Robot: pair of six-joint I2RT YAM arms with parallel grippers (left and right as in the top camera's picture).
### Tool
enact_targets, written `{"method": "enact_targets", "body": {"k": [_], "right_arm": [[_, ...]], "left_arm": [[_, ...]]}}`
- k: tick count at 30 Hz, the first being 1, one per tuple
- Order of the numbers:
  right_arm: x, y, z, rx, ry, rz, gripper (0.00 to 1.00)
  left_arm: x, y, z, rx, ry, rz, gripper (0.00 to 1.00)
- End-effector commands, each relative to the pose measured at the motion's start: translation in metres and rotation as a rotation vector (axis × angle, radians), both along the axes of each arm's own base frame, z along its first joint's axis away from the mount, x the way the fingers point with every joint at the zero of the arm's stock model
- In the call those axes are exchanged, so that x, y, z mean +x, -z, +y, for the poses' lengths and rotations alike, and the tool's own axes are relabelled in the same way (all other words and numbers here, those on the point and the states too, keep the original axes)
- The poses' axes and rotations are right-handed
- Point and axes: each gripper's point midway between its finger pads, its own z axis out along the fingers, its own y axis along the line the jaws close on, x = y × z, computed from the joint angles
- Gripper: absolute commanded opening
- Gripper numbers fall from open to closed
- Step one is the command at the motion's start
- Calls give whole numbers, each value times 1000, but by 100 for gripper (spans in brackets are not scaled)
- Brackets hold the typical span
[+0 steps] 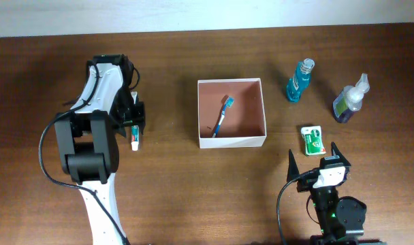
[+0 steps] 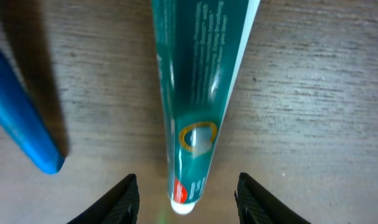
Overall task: Pack container
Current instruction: 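Move the left gripper to the green toothpaste tube and grasp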
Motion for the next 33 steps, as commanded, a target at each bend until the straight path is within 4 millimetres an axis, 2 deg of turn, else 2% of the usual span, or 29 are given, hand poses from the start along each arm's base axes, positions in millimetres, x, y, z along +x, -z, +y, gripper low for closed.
{"method": "enact_targets", "body": {"k": [1,10,13,15,33], "right_arm": [[0,2,0,-6,-3,1,98],[0,2,0,-6,-3,1,98],[0,2,0,-6,-3,1,98],[0,2,0,-6,-3,1,98],[0,2,0,-6,-3,1,99]], "left_arm": [[0,-4,4,2,9,-25,51],[5,4,7,20,15,-49,51],[5,4,7,20,15,-50,49],[5,4,7,20,14,-52,45],[11,8,7,20,14,-80,44]]}}
